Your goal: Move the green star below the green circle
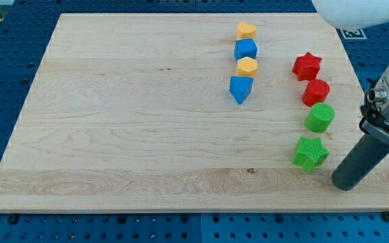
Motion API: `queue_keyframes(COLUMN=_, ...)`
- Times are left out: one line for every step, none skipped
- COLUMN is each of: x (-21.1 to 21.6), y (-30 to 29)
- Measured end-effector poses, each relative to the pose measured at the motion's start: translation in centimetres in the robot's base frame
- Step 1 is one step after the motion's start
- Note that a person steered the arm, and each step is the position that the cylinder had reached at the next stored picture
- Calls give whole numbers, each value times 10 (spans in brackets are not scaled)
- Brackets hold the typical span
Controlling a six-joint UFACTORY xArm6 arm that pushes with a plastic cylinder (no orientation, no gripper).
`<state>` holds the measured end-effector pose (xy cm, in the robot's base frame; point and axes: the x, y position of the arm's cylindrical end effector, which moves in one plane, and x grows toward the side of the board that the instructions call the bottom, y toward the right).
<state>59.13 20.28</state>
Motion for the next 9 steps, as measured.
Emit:
queue_keyframes(x=12, y=-13)
queue_keyframes(x=17, y=-16)
queue_keyframes(x=17, y=-16)
queue_keyframes(x=17, y=-17)
queue_keyframes(x=17, y=-18)
queue_keyframes(x=-3, y=-59)
queue_keyframes(x=-24, y=-80)
queue_keyframes(x=-28, y=-49)
queue_keyframes(x=-23, y=-58)
